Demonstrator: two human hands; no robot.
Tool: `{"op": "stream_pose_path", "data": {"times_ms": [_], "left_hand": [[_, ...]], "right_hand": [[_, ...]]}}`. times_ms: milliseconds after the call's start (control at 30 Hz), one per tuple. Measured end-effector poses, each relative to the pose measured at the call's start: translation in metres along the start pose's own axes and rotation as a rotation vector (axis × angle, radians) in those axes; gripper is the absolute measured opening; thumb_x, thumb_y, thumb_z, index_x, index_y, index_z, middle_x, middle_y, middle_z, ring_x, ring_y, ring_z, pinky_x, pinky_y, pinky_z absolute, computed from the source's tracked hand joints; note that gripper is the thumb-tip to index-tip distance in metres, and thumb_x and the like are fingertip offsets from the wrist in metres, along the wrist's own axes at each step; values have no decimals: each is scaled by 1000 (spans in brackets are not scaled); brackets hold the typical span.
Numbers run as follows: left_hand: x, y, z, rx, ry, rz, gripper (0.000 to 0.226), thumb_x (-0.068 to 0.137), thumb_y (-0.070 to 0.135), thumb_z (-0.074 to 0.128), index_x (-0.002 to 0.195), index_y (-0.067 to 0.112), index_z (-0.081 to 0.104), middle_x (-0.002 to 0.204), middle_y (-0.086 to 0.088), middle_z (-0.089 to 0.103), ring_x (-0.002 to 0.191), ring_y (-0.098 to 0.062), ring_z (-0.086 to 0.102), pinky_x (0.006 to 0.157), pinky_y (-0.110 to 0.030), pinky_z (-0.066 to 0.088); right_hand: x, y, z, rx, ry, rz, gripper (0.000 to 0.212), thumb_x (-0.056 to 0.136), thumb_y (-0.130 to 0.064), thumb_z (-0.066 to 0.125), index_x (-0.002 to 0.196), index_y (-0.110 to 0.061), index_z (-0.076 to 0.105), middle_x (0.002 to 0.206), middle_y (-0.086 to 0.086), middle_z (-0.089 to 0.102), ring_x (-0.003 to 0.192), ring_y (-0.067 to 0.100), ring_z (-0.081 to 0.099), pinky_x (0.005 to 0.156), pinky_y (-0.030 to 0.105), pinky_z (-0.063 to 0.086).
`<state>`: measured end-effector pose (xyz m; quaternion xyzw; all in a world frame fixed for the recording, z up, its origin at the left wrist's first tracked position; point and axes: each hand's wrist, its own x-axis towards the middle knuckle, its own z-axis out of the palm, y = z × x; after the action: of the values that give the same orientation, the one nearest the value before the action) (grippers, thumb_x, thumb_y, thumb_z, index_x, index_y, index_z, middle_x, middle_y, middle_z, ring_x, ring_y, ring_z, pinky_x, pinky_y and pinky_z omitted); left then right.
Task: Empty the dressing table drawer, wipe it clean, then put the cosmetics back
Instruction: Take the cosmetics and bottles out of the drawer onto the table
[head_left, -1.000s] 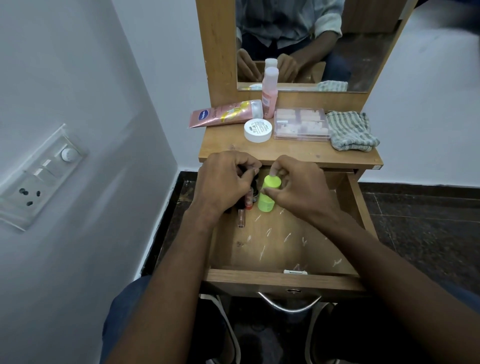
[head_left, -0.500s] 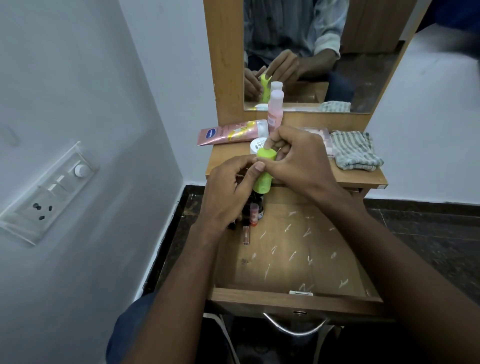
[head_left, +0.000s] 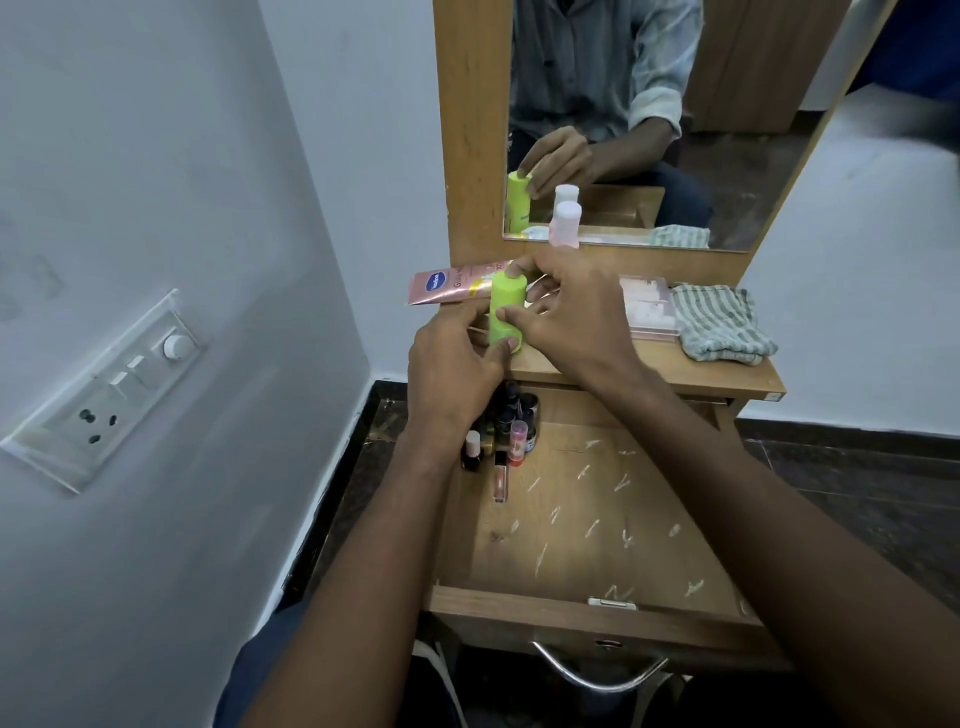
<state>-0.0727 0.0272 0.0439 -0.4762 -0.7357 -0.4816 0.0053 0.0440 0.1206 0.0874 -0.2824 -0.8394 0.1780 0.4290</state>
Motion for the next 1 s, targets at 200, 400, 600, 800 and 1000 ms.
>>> {"op": "stream_pose_path", "data": {"times_ms": [200, 400, 600, 800, 1000], "left_hand": [[11, 3, 5, -8, 93, -159, 31, 87, 25, 83, 114, 24, 69, 92, 14, 72, 81, -6, 69, 81, -28, 55], [18, -5, 8, -39, 82, -202, 11, 84, 27, 84, 89, 30, 74, 83, 17, 74, 76, -5, 71, 79, -31, 58], [17, -7, 12, 7, 63, -197, 16, 88, 21, 76, 99, 32, 81, 92, 16, 78, 79, -6, 71, 77, -27, 55], [11, -4, 3, -71, 74, -184, 15, 88, 18, 78, 100, 27, 83, 92, 18, 78, 77, 1, 71, 81, -22, 56], [-2, -2, -10, -85, 90, -148, 15, 90, 19, 77, 102, 26, 84, 90, 20, 76, 78, 1, 70, 79, -22, 60]], "right_hand": [[-7, 7, 22, -101, 32, -21, 62, 75, 0, 83, 132, -18, 69, 105, 3, 69, 85, 17, 63, 77, 37, 56], [-3, 9, 31, -156, 75, -28, 60, 76, -5, 86, 132, -17, 70, 100, 3, 69, 86, 20, 61, 78, 38, 53], [4, 15, 34, -190, 86, -19, 61, 77, -6, 85, 133, -21, 69, 100, 1, 69, 87, 19, 63, 79, 47, 55], [-9, 9, 27, -229, 190, -44, 56, 84, -8, 79, 137, -17, 66, 105, 4, 67, 90, 18, 60, 78, 32, 52], [-45, 6, 4, -206, 134, -55, 15, 88, -11, 75, 103, -15, 74, 98, -1, 68, 83, 9, 58, 68, 21, 45]]}}
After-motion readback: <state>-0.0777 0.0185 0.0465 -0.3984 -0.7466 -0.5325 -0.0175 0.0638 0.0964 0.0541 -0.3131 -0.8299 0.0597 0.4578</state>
